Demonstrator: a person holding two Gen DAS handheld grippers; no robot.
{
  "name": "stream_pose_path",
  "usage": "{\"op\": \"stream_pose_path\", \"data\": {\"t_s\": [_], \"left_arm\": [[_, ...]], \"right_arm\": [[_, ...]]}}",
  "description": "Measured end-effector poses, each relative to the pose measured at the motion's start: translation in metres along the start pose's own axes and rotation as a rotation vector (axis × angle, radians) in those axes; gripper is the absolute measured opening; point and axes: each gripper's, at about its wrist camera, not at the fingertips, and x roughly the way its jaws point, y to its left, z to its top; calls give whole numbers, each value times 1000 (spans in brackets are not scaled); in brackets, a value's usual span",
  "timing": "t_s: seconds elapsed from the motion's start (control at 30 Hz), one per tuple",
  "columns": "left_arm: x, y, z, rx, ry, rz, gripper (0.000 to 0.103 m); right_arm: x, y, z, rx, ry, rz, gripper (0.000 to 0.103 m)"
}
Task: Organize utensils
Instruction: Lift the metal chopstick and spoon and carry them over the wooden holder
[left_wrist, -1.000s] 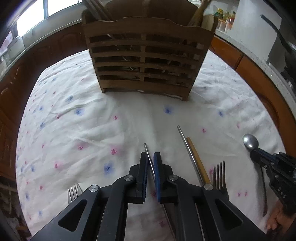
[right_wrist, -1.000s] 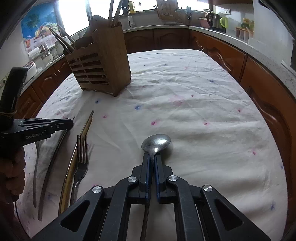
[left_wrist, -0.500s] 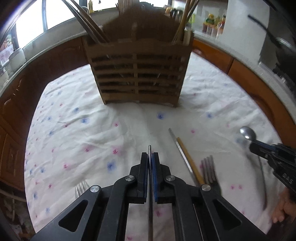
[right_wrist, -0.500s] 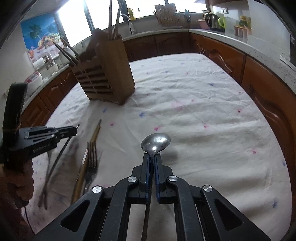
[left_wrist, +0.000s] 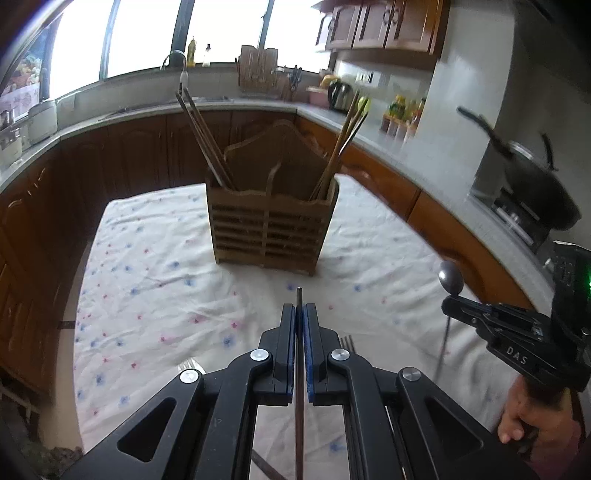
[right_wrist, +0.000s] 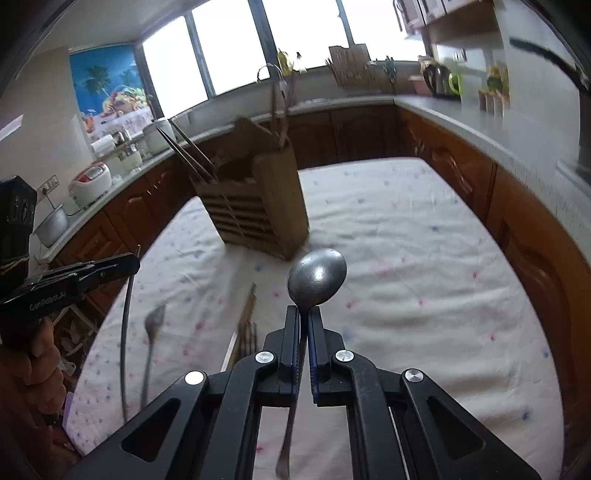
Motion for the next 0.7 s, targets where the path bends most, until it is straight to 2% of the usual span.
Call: {"op": "stream_pose_path", "data": {"t_s": [0.33,0.7], "left_arm": [[-63,8,-12,-19,-104,-21,3],[-91,20,-17,-51,-183,-28,2]], "right_arm": [[-33,22,19,-49,-103,12,2],[-46,34,30,-72,-148,22,2]]}}
